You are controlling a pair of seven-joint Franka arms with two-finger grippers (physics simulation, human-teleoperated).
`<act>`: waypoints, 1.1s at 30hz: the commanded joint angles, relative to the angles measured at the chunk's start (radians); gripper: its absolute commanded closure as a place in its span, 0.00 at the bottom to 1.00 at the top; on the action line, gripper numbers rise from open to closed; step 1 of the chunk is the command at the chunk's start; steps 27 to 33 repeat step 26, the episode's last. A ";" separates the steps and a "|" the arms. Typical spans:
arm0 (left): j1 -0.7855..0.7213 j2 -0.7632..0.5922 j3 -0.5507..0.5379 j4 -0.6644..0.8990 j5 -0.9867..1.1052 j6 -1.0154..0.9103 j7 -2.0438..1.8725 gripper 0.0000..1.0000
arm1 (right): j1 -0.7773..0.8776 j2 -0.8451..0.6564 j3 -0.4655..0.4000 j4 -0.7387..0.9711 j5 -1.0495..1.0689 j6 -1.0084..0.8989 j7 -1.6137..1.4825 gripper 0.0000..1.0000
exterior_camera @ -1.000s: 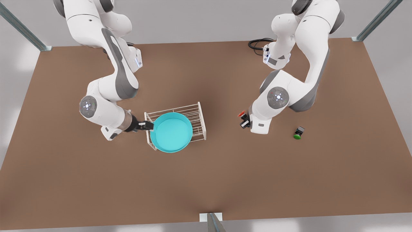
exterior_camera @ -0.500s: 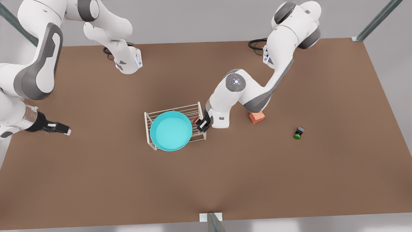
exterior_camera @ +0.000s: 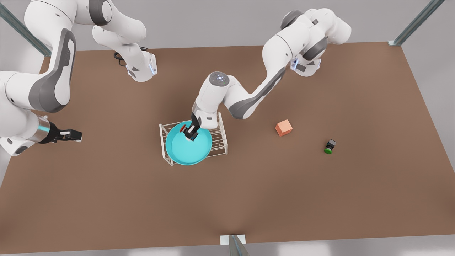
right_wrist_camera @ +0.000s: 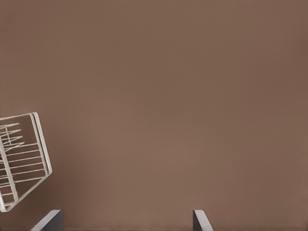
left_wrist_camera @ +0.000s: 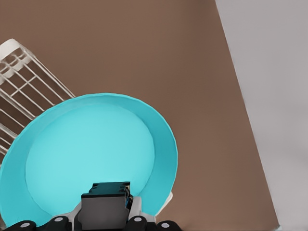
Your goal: Place the plate on the shelf with right arm and place the red button switch in the plate with left arm
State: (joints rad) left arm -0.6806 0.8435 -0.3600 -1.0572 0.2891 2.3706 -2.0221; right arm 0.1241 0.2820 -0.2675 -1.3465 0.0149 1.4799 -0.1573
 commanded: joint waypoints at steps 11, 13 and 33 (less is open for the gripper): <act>-0.031 0.011 0.030 0.017 0.027 -0.024 -0.299 0.00 | 0.017 0.009 0.002 0.000 -0.004 -0.009 -0.105 0.00; -0.033 -0.007 0.021 0.017 0.035 -0.102 -0.293 0.00 | 0.017 0.011 0.002 0.001 -0.004 -0.009 -0.105 0.00; 1.032 -0.354 -0.247 -0.302 0.031 -0.893 1.751 0.00 | 0.043 0.025 0.005 0.003 0.007 0.000 -0.090 0.00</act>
